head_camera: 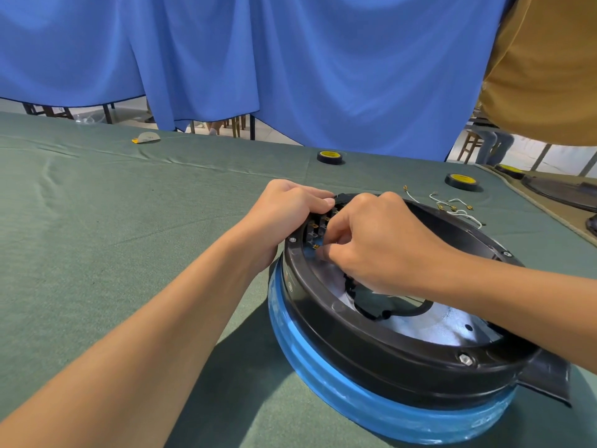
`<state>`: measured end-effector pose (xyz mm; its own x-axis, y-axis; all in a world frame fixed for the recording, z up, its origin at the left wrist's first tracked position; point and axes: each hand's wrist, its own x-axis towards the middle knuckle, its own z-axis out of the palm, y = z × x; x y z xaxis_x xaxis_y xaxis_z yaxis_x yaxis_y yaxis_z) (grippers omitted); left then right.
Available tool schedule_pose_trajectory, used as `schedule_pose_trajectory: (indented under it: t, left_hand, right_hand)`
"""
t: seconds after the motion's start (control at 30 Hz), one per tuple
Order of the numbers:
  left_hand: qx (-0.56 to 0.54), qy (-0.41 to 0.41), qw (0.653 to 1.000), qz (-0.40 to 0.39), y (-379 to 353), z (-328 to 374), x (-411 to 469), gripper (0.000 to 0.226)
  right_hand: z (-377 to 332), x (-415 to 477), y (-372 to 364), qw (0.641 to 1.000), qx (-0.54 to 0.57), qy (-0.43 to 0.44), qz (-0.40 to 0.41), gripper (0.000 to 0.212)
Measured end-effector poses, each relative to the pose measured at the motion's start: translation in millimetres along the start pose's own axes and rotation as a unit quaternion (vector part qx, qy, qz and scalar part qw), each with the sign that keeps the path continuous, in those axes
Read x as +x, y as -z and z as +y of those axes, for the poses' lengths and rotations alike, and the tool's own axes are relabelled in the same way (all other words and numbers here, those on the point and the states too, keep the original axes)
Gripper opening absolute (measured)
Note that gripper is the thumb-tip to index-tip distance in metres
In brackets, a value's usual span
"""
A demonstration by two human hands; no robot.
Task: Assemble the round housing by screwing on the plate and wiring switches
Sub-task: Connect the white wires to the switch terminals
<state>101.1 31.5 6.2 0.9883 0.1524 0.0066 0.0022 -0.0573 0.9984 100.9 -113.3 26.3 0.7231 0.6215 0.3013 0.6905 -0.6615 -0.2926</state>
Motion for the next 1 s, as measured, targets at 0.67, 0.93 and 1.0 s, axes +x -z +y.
schedule_pose_trajectory:
  t: [0.67,0.93,1.0]
  left_hand:
    - [0.013,0.001,1.0,0.002,-1.0,0.1,1.1,0.027]
    - [-0.014,-0.004,1.0,-0.002,-2.8,-0.1,-1.5,0.028]
    - [-0.012,-0.01,1.0,-0.004,-2.8,0.3,-2.4,0.026]
  right_hand:
    - [-3.2,0.5,-0.6,1.0,-0.009,0.002,0.008,0.014]
    - [-9.6,3.3,-3.9,0.999,-0.034,-0.019,0.011,0.014]
    - [-11.1,4.3,-4.5,0.999,-0.031,-0.028,0.012,0.011]
